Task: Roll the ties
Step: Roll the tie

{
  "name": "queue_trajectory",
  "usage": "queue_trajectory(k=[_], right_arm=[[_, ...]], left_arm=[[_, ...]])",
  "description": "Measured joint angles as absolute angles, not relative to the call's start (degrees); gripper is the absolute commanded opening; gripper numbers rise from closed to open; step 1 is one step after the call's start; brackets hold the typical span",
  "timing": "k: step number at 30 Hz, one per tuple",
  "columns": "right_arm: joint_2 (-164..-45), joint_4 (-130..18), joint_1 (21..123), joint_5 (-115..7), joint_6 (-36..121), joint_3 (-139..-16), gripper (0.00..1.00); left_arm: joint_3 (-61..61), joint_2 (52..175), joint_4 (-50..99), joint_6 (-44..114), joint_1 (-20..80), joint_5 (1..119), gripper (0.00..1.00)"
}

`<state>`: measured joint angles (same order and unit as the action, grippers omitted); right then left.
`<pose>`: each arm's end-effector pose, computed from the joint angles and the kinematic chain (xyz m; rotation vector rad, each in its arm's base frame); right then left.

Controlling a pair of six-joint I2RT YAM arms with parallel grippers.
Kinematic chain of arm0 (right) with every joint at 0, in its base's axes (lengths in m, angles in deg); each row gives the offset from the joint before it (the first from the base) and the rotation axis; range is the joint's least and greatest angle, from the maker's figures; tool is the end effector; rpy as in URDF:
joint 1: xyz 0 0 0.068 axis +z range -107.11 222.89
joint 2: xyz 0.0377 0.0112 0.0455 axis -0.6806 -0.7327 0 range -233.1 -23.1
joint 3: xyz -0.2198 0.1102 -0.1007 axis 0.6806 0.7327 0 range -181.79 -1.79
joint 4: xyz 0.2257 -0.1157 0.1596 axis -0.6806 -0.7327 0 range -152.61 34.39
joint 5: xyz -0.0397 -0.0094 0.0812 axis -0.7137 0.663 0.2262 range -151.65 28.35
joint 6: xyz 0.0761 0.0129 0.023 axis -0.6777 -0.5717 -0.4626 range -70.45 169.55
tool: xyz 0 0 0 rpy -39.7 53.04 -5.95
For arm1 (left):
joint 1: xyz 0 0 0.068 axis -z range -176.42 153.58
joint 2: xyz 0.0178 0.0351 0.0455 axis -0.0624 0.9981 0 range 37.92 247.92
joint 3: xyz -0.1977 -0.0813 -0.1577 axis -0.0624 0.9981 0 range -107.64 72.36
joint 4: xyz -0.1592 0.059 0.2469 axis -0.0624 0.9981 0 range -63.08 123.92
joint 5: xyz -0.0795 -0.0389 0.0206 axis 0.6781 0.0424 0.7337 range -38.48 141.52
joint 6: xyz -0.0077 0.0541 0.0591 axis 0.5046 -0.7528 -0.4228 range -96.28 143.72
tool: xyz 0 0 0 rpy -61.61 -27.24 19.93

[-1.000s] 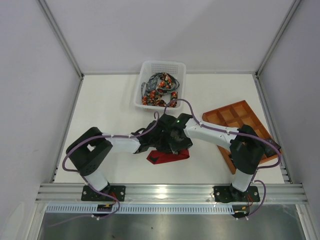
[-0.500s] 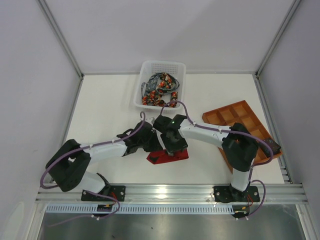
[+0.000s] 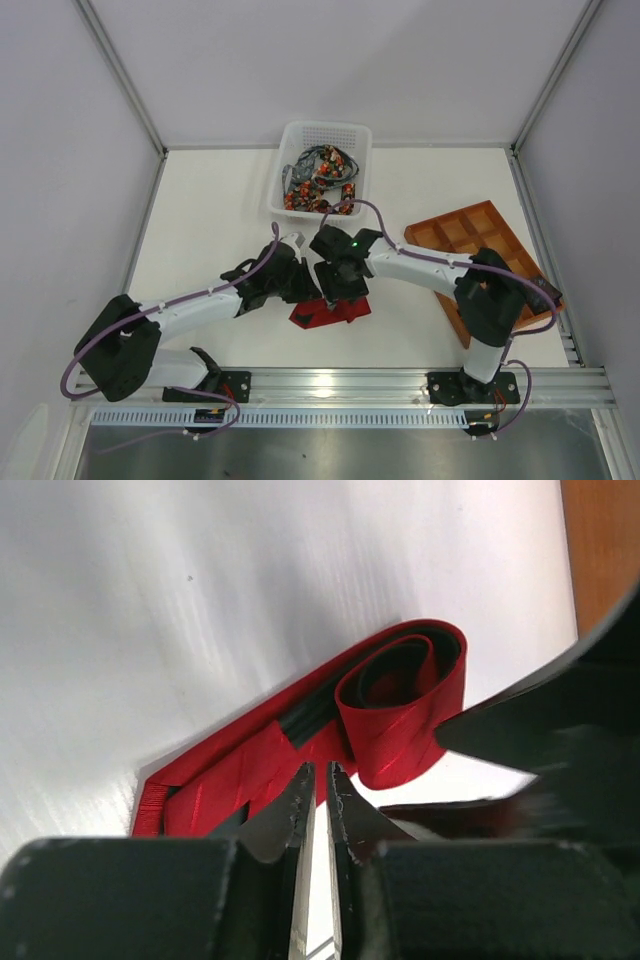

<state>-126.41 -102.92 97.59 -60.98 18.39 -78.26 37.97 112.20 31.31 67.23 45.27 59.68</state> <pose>0.2305 0.3269 0.1498 -0.6007 2.8706 0.2906 0.2251 -0.2136 0.1237 0.0358 2.5154 -0.8495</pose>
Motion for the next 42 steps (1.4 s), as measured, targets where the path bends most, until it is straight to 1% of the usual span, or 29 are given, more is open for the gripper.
queue_trajectory(k=[3, 8, 11, 12, 14, 15, 17, 18, 23, 27, 34, 38, 42], right_arm=[[-120.8, -101.6, 94.8, -58.7, 18.3, -75.0, 0.59], [-110.6, -100.7, 89.0, -56.8, 18.3, -68.2, 0.56], [-104.4, -98.8, 88.4, -57.0, 17.3, -61.7, 0.45], [-102.5, -97.7, 88.7, -57.1, 16.6, -59.1, 0.37], [-97.6, -94.1, 90.0, -57.3, 13.5, -51.2, 0.29], [-95.2, -92.0, 91.0, -57.9, 11.5, -47.4, 0.20], [-90.9, -87.8, 93.3, -59.0, 7.6, -40.6, 0.10], [-88.3, -85.8, 94.9, -60.2, 5.5, -37.1, 0.00], [-79.1, -73.9, 98.6, -64.5, -3.1, -25.6, 0.00], [-77.3, -62.8, 100.8, -67.3, -9.2, -18.6, 0.00], [-77.3, -44.9, 105.4, -72.9, -18.0, -8.3, 0.00], [-79.5, -36.9, 107.4, -76.3, -20.2, -6.8, 0.00], [-84.8, -28.0, 109.1, -79.2, -21.4, -6.5, 0.00]], left_arm=[[38.0, 112.2, 30.8, 67.2, 45.3, 61.2, 0.18], [36.8, 113.3, 30.4, 66.9, 45.3, 62.7, 0.23], [32.9, 116.3, 31.1, 66.0, 45.3, 62.8, 0.23], [31.0, 117.7, 31.2, 65.4, 45.3, 63.0, 0.23], [27.5, 120.2, 31.4, 64.5, 45.2, 63.8, 0.22], [25.2, 122.0, 31.4, 63.8, 45.2, 64.3, 0.21], [20.7, 126.1, 31.6, 62.4, 45.2, 65.5, 0.20], [19.0, 127.8, 31.6, 62.0, 45.2, 65.9, 0.20], [15.8, 134.0, 32.2, 59.5, 45.2, 67.6, 0.20], [15.1, 137.8, 33.3, 58.0, 45.2, 68.3, 0.20], [14.0, 140.1, 34.8, 55.6, 45.2, 68.3, 0.20], [13.4, 141.8, 34.9, 54.6, 45.2, 68.5, 0.20], [13.4, 142.5, 35.2, 54.0, 45.2, 68.9, 0.20]])
